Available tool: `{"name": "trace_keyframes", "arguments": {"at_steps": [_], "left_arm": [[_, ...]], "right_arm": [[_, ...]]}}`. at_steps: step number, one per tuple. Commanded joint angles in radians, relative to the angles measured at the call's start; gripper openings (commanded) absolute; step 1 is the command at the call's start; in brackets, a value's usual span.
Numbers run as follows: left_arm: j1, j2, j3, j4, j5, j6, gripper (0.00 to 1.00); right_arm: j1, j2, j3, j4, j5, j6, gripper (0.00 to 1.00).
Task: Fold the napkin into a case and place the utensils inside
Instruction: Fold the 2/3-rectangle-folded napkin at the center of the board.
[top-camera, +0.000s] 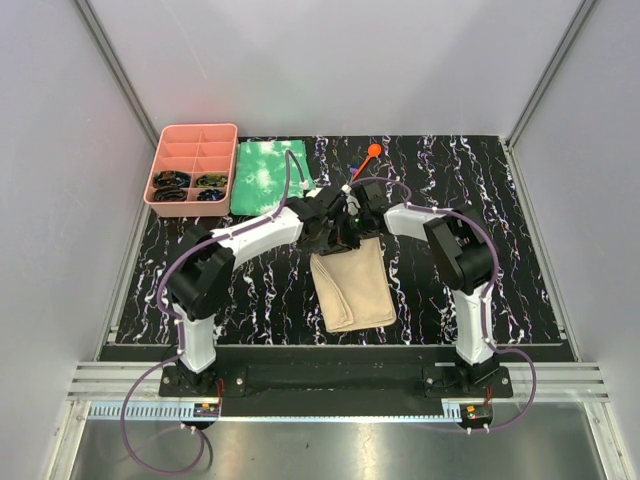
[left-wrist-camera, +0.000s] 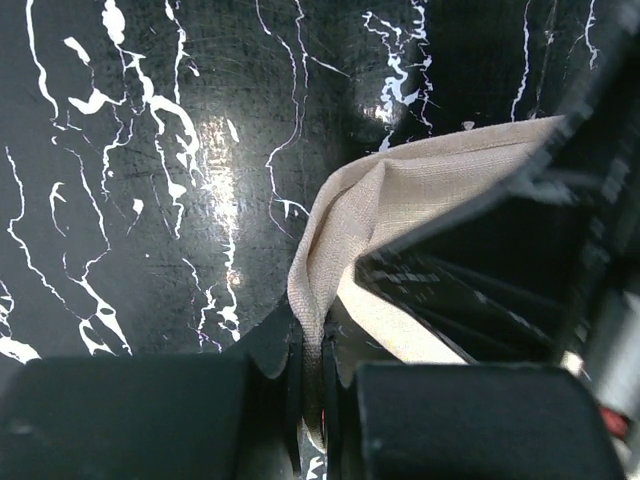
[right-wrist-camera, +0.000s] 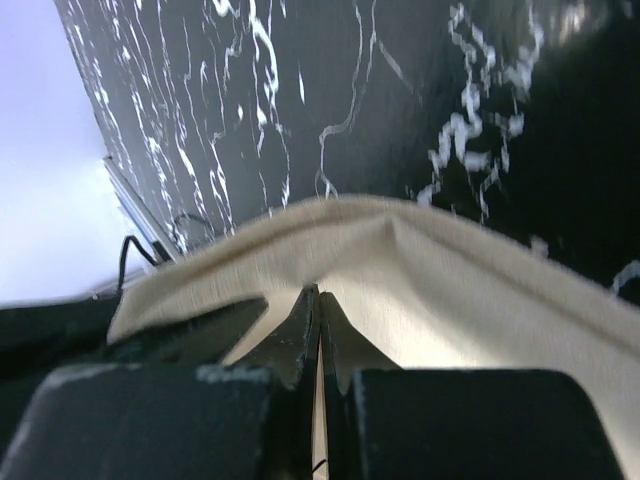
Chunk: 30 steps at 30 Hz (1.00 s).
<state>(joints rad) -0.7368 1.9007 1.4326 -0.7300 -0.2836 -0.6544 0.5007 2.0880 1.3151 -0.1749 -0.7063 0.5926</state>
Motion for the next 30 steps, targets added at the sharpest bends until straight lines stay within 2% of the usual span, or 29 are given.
{"name": "trace_keyframes", "arguments": {"at_steps": [1,8,16,24,30], "left_arm": [[0.004,0.018,0.054,0.04,0.029,0.002,0.0],[0.004,0.1,0.133,0.058,0.089,-0.011,0.0],[0.004,0.136,0.149,0.08,0.089,-0.062,0.0],[0.004,0.126,0.132,0.083,0.09,-0.073,0.0],[0.001,0.12,0.126,0.092,0.107,-0.073,0.0]], "right_arm": [[-0.005,0.064,0.064,0.045,-0.055,0.023,0.01],[-0.01,0.107,0.084,0.048,-0.079,0.021,0.02],[-0.057,0.017,0.023,0.029,-0.064,0.01,0.06],[-0.073,-0.075,-0.004,-0.106,0.027,-0.069,0.27],[-0.074,-0.057,-0.028,-0.113,0.039,-0.085,0.27]]}}
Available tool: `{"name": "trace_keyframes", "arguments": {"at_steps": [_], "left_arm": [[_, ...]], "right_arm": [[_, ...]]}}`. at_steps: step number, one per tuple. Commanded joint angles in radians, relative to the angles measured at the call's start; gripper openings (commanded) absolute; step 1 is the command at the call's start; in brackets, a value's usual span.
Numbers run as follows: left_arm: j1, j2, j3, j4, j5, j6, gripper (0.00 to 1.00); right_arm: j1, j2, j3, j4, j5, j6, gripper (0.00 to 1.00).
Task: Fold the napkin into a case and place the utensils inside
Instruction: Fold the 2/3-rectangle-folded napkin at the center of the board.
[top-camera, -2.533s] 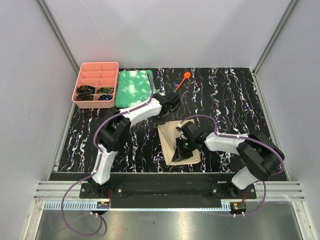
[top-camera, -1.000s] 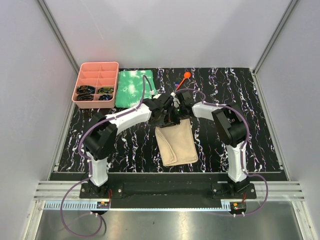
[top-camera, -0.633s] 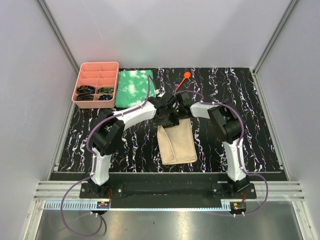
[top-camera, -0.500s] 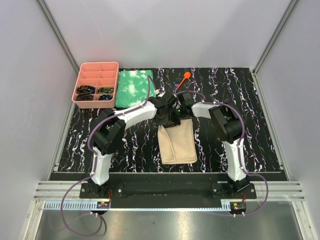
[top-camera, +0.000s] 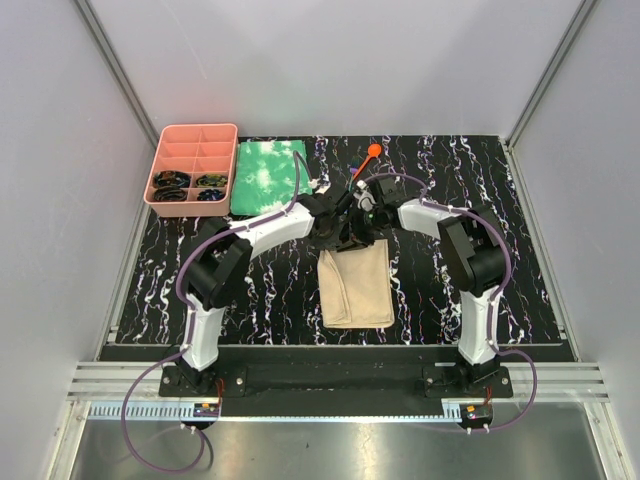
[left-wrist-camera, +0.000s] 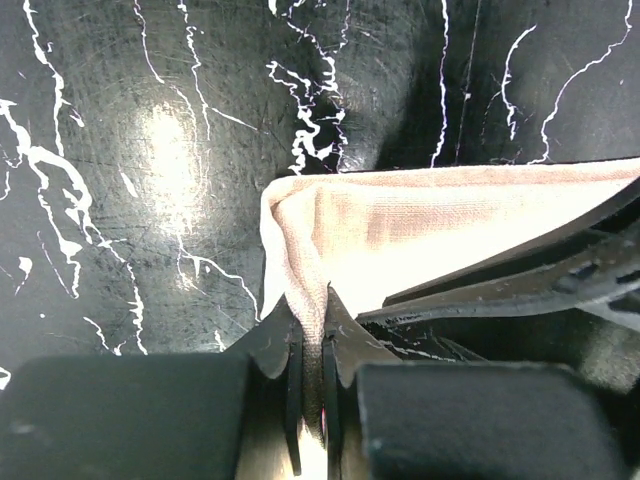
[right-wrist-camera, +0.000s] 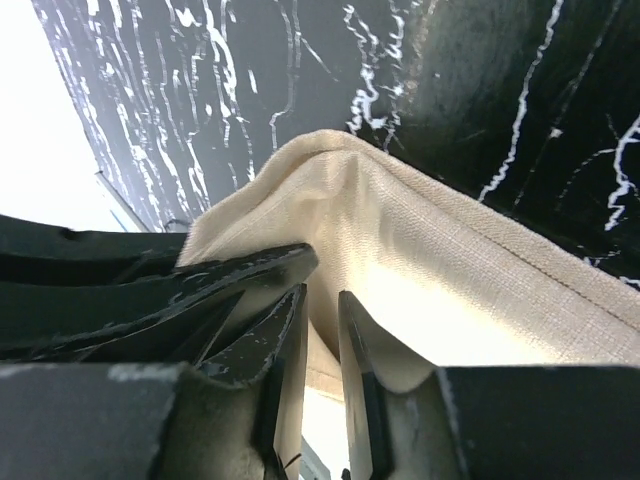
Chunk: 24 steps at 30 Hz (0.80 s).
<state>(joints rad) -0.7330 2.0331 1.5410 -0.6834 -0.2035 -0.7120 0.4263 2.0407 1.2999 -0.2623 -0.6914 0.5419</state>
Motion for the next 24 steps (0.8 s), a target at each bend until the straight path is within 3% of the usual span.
{"name": "trace_keyframes", "arguments": {"at_steps": [1,11,24], "left_arm": [[-0.005,-0.016,0.015,0.048,0.027,-0.017,0.0],[-0.011,0.024,0.011,0.113,0.092,-0.037,0.01],[-0.014,0.052,0.013,0.14,0.107,-0.037,0.1]], "right_arm": [[0.0,-0.001,-0.011,-0.025,0.023,-0.034,0.26],[0.0,0.128,0.084,-0.023,-0.012,-0.031,0.1],[-0.021,0.043,0.088,-0.078,0.03,-0.033,0.1]]}}
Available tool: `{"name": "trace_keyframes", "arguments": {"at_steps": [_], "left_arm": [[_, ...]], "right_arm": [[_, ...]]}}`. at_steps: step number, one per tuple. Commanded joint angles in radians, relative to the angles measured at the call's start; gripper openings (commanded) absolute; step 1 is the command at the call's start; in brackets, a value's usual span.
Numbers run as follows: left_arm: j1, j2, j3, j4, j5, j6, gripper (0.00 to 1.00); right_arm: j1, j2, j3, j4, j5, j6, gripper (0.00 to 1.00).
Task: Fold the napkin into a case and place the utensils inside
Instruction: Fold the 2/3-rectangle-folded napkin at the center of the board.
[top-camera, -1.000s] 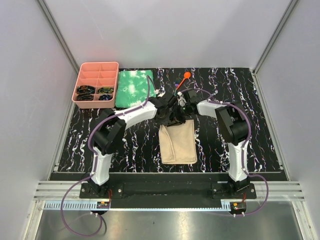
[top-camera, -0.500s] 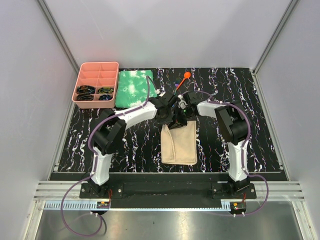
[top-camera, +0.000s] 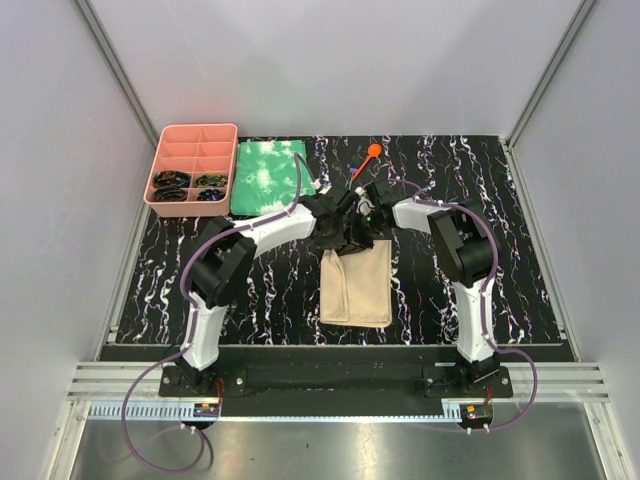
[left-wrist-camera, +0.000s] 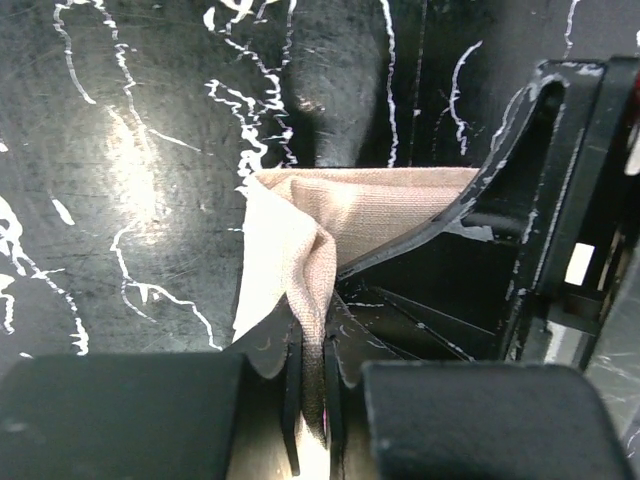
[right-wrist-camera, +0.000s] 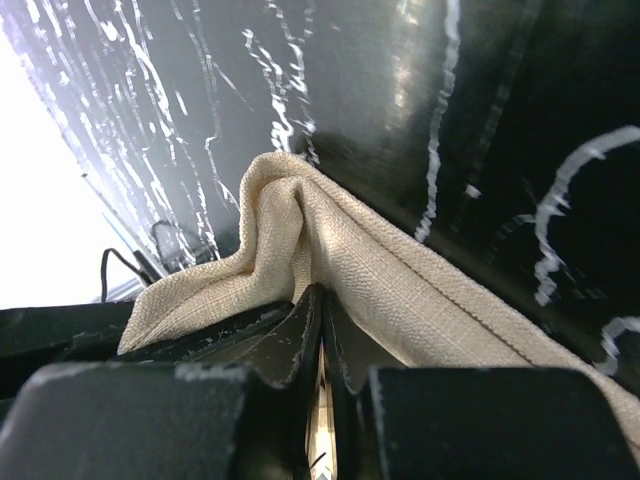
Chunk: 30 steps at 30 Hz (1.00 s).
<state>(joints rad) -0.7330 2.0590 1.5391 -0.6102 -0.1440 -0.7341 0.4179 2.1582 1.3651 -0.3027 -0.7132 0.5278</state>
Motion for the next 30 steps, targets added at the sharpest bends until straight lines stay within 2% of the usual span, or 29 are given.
{"name": "trace_keyframes", "arguments": {"at_steps": [1,8,14,15,18,23,30], "left_arm": [[-0.014,0.018,0.009,0.076,0.047,-0.014,0.13],[-0.014,-0.014,-0.017,0.104,0.066,-0.019,0.23],[-0.016,-0.057,-0.053,0.141,0.103,-0.017,0.33],[-0.016,-0.066,-0.069,0.154,0.11,-0.018,0.4],[-0.016,-0.103,-0.109,0.197,0.133,-0.013,0.47],[-0.016,-0.151,-0.151,0.248,0.199,-0.004,0.51],[-0.016,-0.23,-0.189,0.26,0.201,0.036,0.54]], "right_arm": [[-0.024,-0.087,0.02,-0.044,0.06,-0.022,0.11],[-0.044,-0.21,-0.015,-0.116,0.107,-0.041,0.16],[-0.045,-0.285,-0.138,-0.116,0.123,-0.048,0.18],[-0.045,-0.293,-0.155,-0.113,0.129,-0.048,0.18],[-0.047,-0.317,-0.214,-0.096,0.141,-0.052,0.19],[-0.047,-0.363,-0.294,-0.053,0.155,-0.049,0.21],[-0.047,-0.36,-0.313,-0.038,0.155,-0.055,0.24]]}}
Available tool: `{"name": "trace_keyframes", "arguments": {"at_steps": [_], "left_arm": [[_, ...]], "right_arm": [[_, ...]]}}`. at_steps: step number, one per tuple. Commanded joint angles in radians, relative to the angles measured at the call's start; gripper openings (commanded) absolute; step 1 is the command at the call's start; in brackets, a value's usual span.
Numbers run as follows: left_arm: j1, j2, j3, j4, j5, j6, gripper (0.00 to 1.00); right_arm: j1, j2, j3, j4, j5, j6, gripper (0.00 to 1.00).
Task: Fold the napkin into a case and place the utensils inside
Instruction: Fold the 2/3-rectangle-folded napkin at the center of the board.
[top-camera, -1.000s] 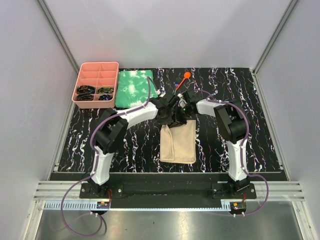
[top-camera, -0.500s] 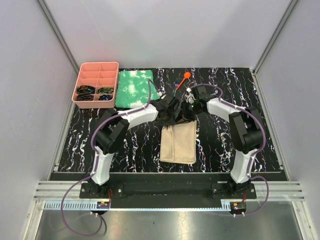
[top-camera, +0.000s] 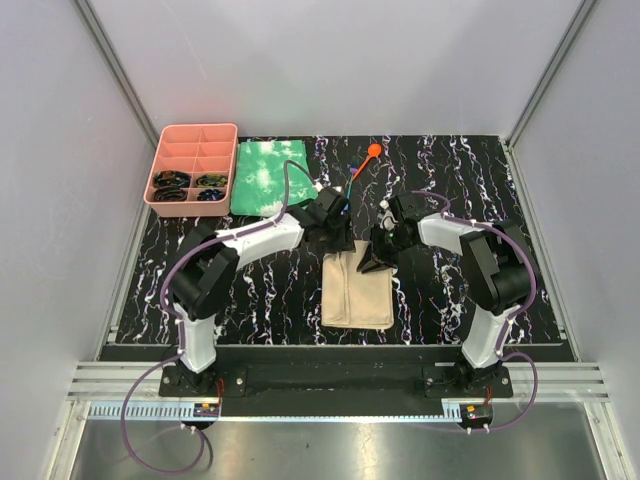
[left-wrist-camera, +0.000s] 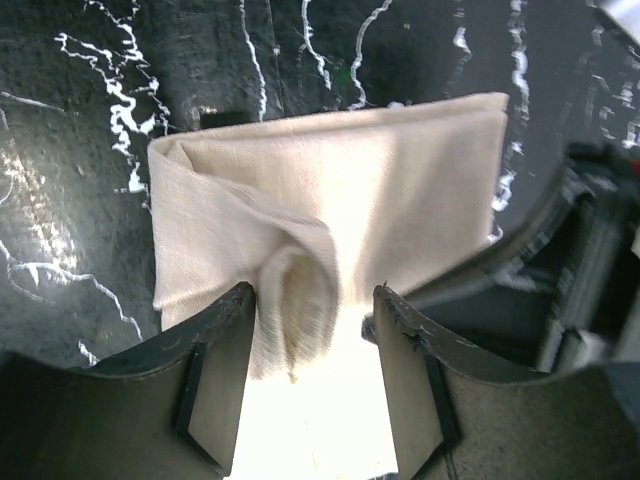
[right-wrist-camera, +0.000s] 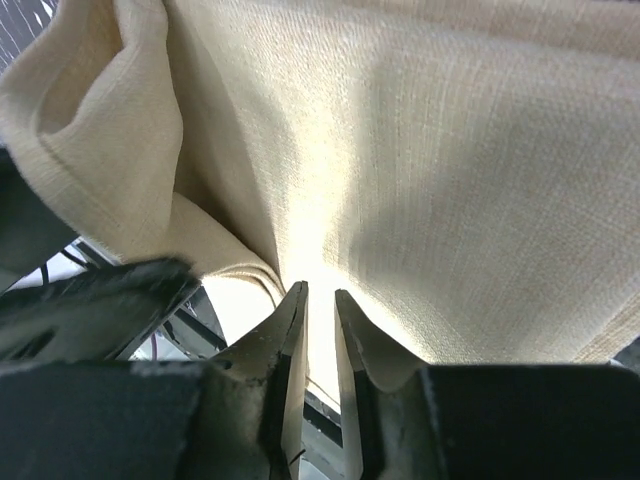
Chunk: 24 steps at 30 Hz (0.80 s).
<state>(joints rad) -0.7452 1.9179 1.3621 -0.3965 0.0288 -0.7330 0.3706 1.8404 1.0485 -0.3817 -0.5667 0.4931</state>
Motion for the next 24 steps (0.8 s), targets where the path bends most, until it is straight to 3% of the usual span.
{"name": "trace_keyframes", "arguments": {"at_steps": [1,6,11,18,24], "left_arm": [[-0.003,-0.095,-0.012,0.039,0.026,0.041,0.54],[0.0,-0.154,-0.049,-0.007,-0.026,0.081,0.54],[0.032,-0.195,-0.122,0.014,-0.058,0.09,0.48],[0.063,-0.143,-0.159,0.074,0.03,0.044,0.24],[0.063,-0.188,-0.204,0.156,0.074,0.044,0.24]], "right_arm": [[0.001,-0.037,0.004,0.043,0.008,-0.021,0.24],[-0.001,-0.044,0.007,0.052,-0.007,-0.018,0.27],[-0.001,-0.055,-0.002,0.079,-0.05,-0.007,0.42],[-0.001,-0.087,-0.018,0.095,-0.072,0.013,0.5],[0.001,-0.095,-0.071,0.141,-0.125,0.022,0.53]]}}
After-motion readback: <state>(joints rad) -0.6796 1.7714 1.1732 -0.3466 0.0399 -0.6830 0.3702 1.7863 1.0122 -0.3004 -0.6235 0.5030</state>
